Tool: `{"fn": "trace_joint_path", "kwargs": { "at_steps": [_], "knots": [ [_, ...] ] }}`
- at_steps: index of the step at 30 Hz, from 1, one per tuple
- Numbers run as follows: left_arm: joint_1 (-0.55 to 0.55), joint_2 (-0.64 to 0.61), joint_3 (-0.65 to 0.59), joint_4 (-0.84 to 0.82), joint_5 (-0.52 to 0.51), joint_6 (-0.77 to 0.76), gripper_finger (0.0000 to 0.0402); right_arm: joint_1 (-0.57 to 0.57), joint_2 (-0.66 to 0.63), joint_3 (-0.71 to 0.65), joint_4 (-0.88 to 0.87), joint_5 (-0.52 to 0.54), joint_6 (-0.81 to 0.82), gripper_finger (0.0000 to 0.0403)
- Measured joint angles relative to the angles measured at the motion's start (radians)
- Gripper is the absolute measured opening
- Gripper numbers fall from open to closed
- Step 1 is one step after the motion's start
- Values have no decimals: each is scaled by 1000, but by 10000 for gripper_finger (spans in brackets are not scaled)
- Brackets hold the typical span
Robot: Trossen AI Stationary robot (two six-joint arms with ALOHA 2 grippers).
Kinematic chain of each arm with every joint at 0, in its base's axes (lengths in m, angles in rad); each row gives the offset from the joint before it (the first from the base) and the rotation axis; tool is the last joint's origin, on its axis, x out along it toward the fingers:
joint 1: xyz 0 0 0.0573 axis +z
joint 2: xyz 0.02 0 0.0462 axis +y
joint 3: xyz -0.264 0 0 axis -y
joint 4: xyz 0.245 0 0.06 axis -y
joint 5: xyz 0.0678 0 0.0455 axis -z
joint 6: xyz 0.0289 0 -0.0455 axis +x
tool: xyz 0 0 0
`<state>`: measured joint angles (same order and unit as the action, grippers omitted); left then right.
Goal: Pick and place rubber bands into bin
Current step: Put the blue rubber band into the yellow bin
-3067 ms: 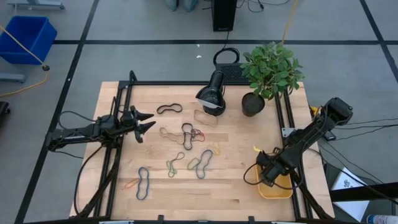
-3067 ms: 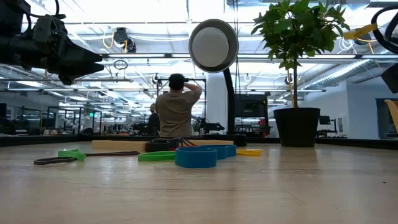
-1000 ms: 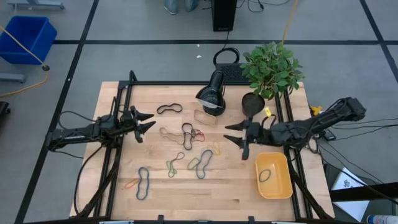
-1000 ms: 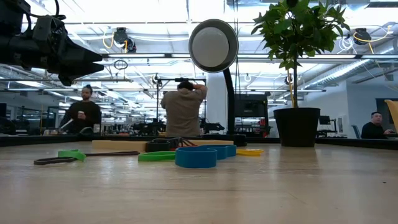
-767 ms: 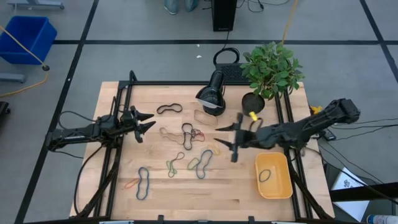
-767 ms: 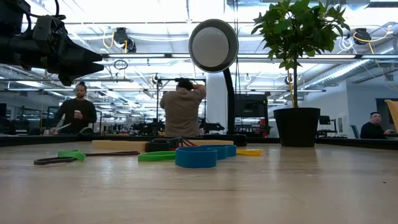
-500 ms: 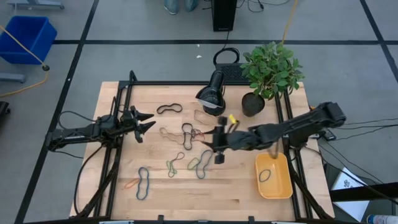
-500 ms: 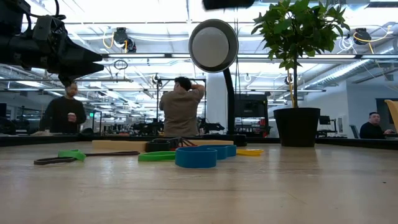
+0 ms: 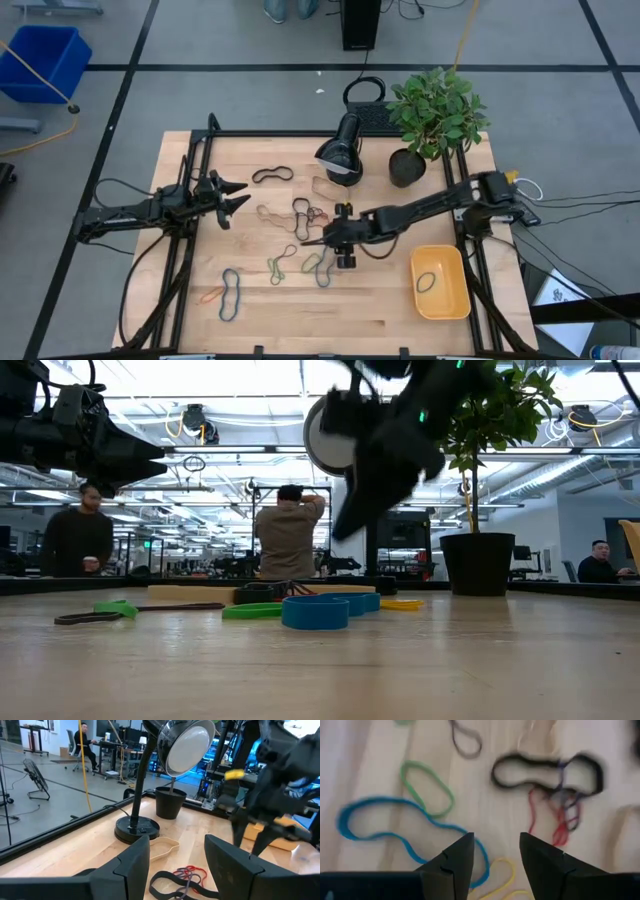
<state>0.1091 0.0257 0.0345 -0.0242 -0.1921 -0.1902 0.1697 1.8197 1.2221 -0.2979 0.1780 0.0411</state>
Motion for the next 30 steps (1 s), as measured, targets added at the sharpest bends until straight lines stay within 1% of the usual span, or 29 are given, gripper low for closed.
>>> {"fn": "trace_joint_path", "kwargs": {
  "at_steps": [3,8,13,18,26,28,30],
  "knots": [
    [0,0,0,0,0,0,196,-11,40,0,-20,-15,-1,155],
    [0,0,0,-1,0,0,196,-27,90,0,-22,-95,-8,155],
    [0,0,0,-1,0,0,196,-38,117,0,-23,-103,-11,142],
    [0,0,0,-2,0,0,196,-45,123,0,-18,-103,-33,106],
    [0,0,0,-2,0,0,196,-46,123,0,-21,-103,-34,14],
    [0,0,0,-2,0,0,196,-46,122,0,-21,-104,-33,5],
    [0,0,0,-2,0,0,196,-45,120,0,-22,-104,-12,7]
  ]
}}
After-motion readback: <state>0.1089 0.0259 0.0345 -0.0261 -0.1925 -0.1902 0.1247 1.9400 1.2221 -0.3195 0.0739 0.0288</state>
